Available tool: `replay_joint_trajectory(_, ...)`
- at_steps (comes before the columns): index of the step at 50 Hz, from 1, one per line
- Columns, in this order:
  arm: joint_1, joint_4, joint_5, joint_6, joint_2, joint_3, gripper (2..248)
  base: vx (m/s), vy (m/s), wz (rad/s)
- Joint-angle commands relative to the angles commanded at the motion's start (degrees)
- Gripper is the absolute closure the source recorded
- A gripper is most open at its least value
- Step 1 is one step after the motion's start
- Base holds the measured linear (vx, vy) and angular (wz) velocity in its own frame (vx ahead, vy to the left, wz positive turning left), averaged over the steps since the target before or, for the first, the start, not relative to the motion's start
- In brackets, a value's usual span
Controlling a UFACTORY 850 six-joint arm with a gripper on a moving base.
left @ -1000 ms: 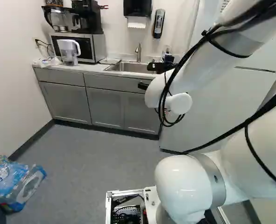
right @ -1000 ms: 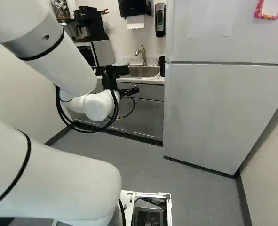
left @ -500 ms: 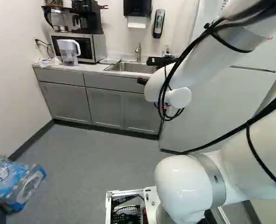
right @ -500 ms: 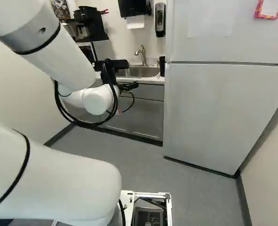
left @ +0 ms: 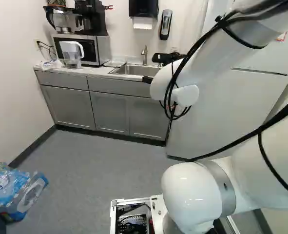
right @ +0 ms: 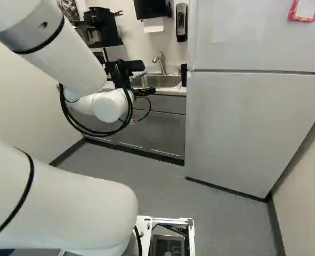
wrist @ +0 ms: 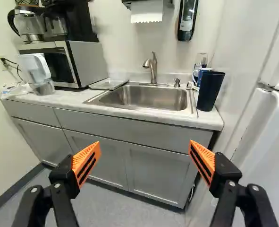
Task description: Rinse the cup and place it in the tray
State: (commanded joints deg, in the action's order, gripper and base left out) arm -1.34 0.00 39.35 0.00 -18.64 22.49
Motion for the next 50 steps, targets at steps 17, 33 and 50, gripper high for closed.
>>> replay_joint_trajectory(17, -0.37, 0.00, -1.33, 0.00, -0.03, 2.13, 3, 0.000, 0.000, 0.000)
replay_joint_trajectory(33, -0.50, 0.00, -2.53, 0.00, 0.08, 4.23, 3, 0.000, 0.000, 0.000)
replay_joint_trajectory(50, -0.47, 0.00, -4.84, 0.00, 0.50, 6.68, 3, 0.000, 0.000, 0.000)
